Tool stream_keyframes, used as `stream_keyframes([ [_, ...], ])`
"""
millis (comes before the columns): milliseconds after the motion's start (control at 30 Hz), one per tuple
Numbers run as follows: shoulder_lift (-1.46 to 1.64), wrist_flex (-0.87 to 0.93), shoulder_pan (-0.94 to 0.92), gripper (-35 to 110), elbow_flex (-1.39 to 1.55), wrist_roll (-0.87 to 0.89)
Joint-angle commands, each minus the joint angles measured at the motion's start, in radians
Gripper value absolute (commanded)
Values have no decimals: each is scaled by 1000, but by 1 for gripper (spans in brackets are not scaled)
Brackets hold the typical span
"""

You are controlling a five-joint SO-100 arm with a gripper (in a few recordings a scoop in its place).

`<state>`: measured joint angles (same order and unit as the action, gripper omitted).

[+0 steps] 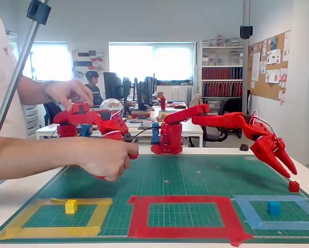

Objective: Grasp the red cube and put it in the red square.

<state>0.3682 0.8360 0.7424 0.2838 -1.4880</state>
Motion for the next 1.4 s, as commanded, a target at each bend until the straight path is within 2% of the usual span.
stream_keyframes([
  [0, 43, -32, -9, 13, 23, -117],
  [1033, 38, -133, 49, 13, 133, -137],
  [1367, 21, -133, 49, 13, 71, -144],
])
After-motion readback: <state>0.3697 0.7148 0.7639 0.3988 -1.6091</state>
